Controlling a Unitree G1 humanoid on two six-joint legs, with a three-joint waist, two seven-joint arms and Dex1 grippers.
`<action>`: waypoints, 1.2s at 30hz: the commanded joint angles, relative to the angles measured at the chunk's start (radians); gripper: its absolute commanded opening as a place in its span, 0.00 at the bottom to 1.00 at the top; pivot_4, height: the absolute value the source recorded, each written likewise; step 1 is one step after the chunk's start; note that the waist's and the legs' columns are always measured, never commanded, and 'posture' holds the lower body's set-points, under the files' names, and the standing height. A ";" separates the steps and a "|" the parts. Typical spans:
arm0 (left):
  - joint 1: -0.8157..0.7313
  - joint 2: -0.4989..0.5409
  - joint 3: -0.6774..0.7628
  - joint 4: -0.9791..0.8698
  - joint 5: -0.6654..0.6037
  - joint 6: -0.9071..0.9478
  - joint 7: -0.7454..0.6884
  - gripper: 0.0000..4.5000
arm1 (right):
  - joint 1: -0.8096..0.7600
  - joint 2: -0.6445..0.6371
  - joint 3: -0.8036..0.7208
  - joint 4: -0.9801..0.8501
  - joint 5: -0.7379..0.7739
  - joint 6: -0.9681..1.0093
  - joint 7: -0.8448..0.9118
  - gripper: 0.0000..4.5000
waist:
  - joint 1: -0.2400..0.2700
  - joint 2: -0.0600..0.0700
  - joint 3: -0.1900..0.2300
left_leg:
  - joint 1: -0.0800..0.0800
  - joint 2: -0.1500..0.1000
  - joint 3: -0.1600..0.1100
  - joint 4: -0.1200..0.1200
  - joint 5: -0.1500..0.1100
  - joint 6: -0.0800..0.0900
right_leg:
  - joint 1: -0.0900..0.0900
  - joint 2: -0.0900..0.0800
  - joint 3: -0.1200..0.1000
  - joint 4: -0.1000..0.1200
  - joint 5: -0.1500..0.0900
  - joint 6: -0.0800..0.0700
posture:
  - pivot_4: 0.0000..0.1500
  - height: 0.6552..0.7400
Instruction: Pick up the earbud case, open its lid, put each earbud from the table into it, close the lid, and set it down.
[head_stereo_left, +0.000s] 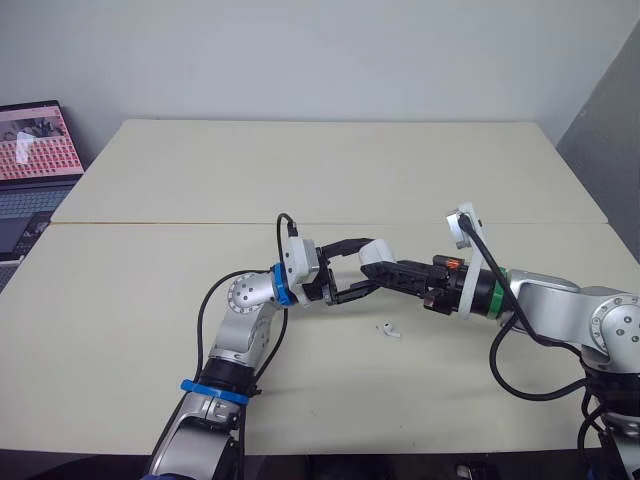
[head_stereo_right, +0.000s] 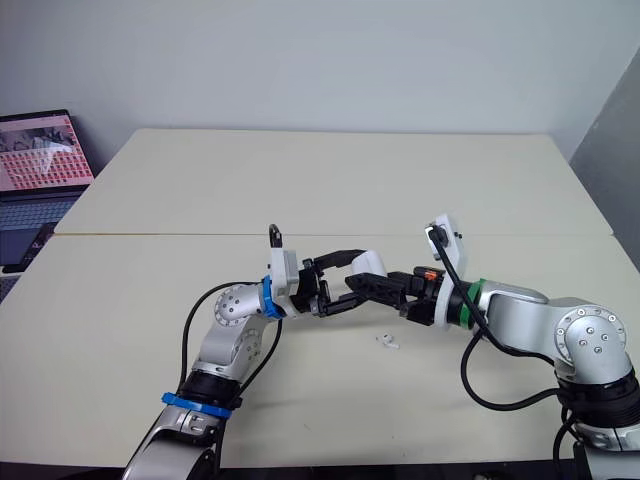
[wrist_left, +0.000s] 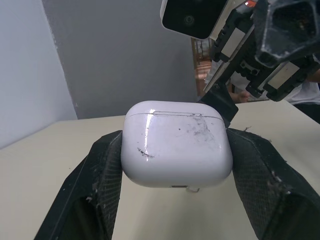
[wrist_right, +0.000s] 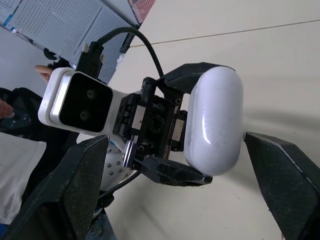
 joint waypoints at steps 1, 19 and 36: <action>-0.016 0.001 0.002 -0.016 0.004 -0.024 -0.002 0.62 | -0.026 -0.002 0.000 -0.018 0.034 -0.038 -0.016 0.73 | 0.000 0.000 0.000 | 0.000 0.000 0.000 0.000 0.000 0.000 | 0.000 0.000 0.000 0.000 0.000 0.000 | 1.00 1.00; 0.001 0.039 -0.002 -0.031 -0.016 0.103 -0.003 0.78 | -0.009 -0.005 -0.012 -0.018 -0.003 -0.061 0.013 0.17 | 0.000 0.000 0.000 | -0.001 0.000 0.000 0.000 0.000 0.000 | -0.001 0.000 0.000 0.000 0.000 0.000 | 1.00 1.00; -0.145 0.251 -0.076 -0.071 -0.137 0.700 -0.306 0.99 | 0.014 -0.199 0.007 -0.054 -0.479 0.061 0.564 0.17 | -0.004 0.000 0.000 | -0.001 0.001 0.000 -0.001 0.000 0.000 | -0.002 0.002 -0.002 0.000 0.000 0.000 | 1.00 1.00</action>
